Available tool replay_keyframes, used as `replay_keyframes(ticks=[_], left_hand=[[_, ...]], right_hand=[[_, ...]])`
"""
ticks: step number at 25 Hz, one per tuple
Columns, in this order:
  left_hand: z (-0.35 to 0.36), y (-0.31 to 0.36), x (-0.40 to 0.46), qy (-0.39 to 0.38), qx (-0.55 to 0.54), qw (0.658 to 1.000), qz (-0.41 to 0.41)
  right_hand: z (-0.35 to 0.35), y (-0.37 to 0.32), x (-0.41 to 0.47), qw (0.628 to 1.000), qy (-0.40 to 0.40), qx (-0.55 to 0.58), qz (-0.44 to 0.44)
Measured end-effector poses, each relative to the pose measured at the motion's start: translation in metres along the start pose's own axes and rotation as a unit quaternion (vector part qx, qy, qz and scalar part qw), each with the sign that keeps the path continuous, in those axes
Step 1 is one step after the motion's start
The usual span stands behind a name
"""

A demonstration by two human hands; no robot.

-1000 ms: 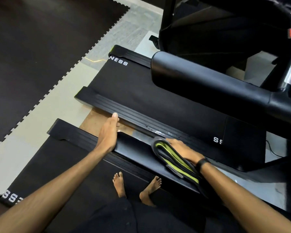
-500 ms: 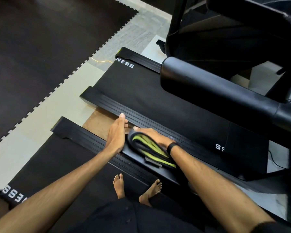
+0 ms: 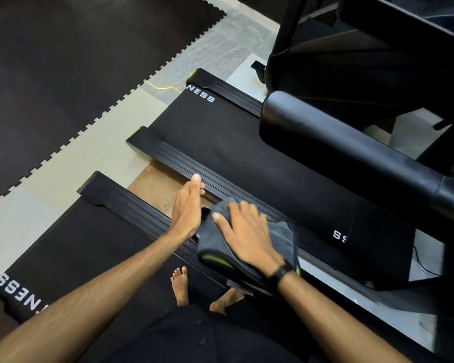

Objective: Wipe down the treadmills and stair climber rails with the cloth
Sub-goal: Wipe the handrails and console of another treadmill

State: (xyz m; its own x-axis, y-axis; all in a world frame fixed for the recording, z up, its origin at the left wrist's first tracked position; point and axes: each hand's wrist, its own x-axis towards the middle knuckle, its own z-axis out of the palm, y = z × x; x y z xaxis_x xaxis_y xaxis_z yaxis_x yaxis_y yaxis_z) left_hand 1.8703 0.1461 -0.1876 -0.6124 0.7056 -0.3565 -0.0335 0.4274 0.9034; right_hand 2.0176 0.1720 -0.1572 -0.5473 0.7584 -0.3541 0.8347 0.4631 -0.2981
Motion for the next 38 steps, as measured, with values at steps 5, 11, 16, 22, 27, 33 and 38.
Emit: replay_keyframes(ticks=[5, 11, 16, 22, 27, 33, 38], left_hand=[[-0.002, 0.001, -0.003, -0.009, 0.02, 1.0, 0.005], [-0.001, -0.004, -0.003, -0.012, -0.02, 1.0, -0.001], [0.002, -0.004, -0.001, 0.005, -0.034, 0.999, 0.002], [-0.003, -0.003, 0.0, -0.011, -0.084, 0.995, -0.05], [-0.001, -0.006, -0.007, -0.005, -0.043, 0.999, 0.013], [0.001, -0.005, -0.002, 0.026, -0.073, 0.997, 0.013], [-0.001, -0.006, -0.003, 0.031, -0.077, 0.996, 0.013]], right_hand=[[-0.002, 0.018, 0.064, 0.954, -0.158, 0.251, 0.038], [-0.013, 0.104, -0.025, 0.962, -0.169, 0.194, 0.089], [-0.014, 0.072, -0.066, 1.0, -0.002, 0.001, 0.009], [0.0, -0.011, 0.046, 0.987, -0.053, 0.148, -0.042], [-0.002, 0.053, 0.049, 0.942, -0.172, 0.277, 0.083], [-0.008, 0.031, -0.011, 0.992, -0.005, -0.013, 0.125], [-0.002, -0.019, 0.058, 0.987, -0.06, 0.135, 0.069]])
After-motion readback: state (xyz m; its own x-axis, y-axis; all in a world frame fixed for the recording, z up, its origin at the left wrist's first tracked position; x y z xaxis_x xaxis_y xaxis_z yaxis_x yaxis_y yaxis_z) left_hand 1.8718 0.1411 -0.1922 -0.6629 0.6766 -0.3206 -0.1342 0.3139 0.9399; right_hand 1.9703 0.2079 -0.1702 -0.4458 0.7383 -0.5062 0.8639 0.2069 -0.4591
